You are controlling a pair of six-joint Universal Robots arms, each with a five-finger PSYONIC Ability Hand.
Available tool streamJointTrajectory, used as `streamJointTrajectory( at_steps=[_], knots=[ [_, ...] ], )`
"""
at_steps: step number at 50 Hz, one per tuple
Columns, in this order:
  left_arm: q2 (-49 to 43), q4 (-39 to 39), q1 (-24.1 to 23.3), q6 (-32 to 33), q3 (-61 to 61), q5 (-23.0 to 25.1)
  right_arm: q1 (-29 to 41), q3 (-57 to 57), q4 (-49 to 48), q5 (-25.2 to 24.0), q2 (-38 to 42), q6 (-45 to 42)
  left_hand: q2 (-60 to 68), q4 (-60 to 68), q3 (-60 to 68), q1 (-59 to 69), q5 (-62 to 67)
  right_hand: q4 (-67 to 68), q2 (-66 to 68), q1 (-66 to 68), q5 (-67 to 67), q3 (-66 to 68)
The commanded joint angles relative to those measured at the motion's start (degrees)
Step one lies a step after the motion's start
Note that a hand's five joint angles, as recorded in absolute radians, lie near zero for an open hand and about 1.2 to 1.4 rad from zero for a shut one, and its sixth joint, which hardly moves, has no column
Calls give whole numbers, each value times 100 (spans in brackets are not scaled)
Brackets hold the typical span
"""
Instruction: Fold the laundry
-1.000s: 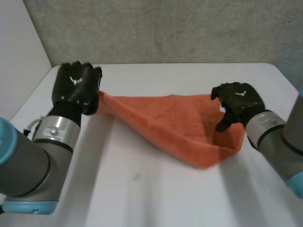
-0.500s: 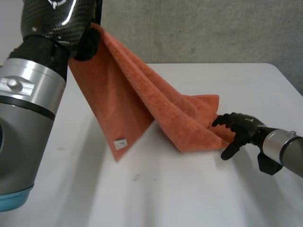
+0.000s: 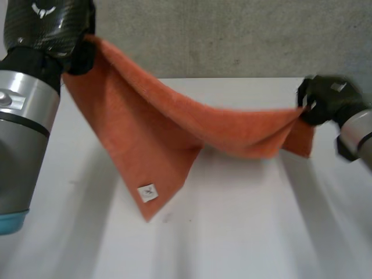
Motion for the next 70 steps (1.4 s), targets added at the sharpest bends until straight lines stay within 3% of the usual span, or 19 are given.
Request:
streamJointTrajectory(
  at_steps=[1, 7, 13, 14, 17, 18, 21, 24, 25, 32, 33, 37, 38, 41, 46, 51, 61, 65, 70],
  knots=[
    [-121, -350, 662, 1, -330, 166, -270, -68, 854, -220, -1724, -1612, 1143, 1153, 1173, 1579, 1444, 1176, 1268, 2404, 1413, 1242],
    [-411, -1141, 846, 9, -567, 562, -245, -86, 1626, -107, -1928, -2799, 1143, 1153, 1173, 1579, 1444, 1176, 1268, 2404, 1413, 1242],
    [-1042, -1642, 838, 44, -593, 606, 107, -51, 2024, 8, -1400, -2942, 1143, 1153, 1173, 1579, 1444, 1176, 1268, 2404, 1413, 1242],
    [-1270, -1677, 838, 62, -567, 615, 464, -103, 2102, 147, -739, -2968, 1143, 1153, 1173, 1579, 1444, 1176, 1268, 2404, 1413, 1242],
    [-1395, -1686, 838, 71, -541, 615, 573, -121, 2112, 228, -530, -3003, 1143, 1153, 1173, 1579, 1444, 1176, 1268, 2404, 1413, 1242],
    [-1639, -1686, 838, 80, -480, 615, 765, -243, 2103, 558, 192, -3142, 1143, 1153, 1173, 1579, 1444, 1176, 1268, 2404, 1413, 1242],
    [-2290, -1633, 846, 132, -111, 606, 828, -523, 2050, 798, 768, -3249, 1143, 1153, 1173, 1579, 1444, 1176, 1268, 2404, 1413, 1242],
    [-2661, -1616, 864, 229, 294, 606, 828, -631, 2015, 834, 929, -3249, 1143, 1153, 1173, 1579, 1444, 1176, 1268, 2404, 1413, 1242],
    [-2774, -1607, 864, 264, 468, 597, 828, -1266, 1780, 912, 1564, -3241, 1143, 1153, 1173, 1579, 1444, 1176, 1268, 2404, 1413, 1242],
    [-3302, -1204, 864, 457, 2577, 597, 828, -2975, 1137, 1220, 2080, -3100, 1143, 1153, 1173, 1579, 1444, 1176, 1268, 2404, 1413, 1242],
    [-3276, -828, 864, 440, 3015, 588, 845, -3699, 684, 1473, 2072, -2917, 1143, 1153, 1173, 1579, 1444, 1176, 1268, 2404, 1413, 1242],
    [-3091, 221, 855, 449, 3537, 580, 854, -4276, -282, 1686, 1732, -2426, 1143, 1153, 1173, 1579, 1444, 1176, 1268, 2404, 1413, 1242],
    [-2778, 978, 873, 431, 3590, 527, 854, -4252, -470, 1695, 1520, -2310, 1143, 1153, 1173, 1579, 1444, 1176, 1268, 2404, 1413, 1242],
    [-2434, 1652, 821, 414, 3381, 527, 819, -3841, -1067, 1669, 722, -1994, 1143, 1153, 1173, 1579, 1444, 1176, 1268, 2404, 1413, 1242],
    [-2168, 1672, 864, 361, 2615, 518, 802, -2881, -1281, 1432, 94, -1843, 1143, 1153, 1173, 1579, 1444, 1176, 1268, 2404, 1413, 1242],
    [-2045, 1619, 1039, 115, 1325, 509, 793, -1232, -957, 625, -82, -1904, 1143, 1153, 1173, 1579, 1444, 1176, 1268, 2404, 1413, 1242],
    [-2150, 1636, 1207, -290, -740, 597, 775, 107, -789, 377, 759, -2089, 1143, 1153, 1173, 1579, 1444, 1176, 1268, 2404, 1413, 1242],
    [-2414, 1619, 1172, -281, -1015, 606, 767, 257, -780, 421, 1525, -2089, 1143, 1153, 1173, 1579, 1444, 1176, 1268, 2404, 1413, 1242],
    [-2485, 1619, 1224, -281, -1112, 597, 766, 283, -780, 430, 1772, -2028, 1143, 1153, 1173, 1579, 1444, 1082, 1174, 2310, 1319, 1148]
  ],
)
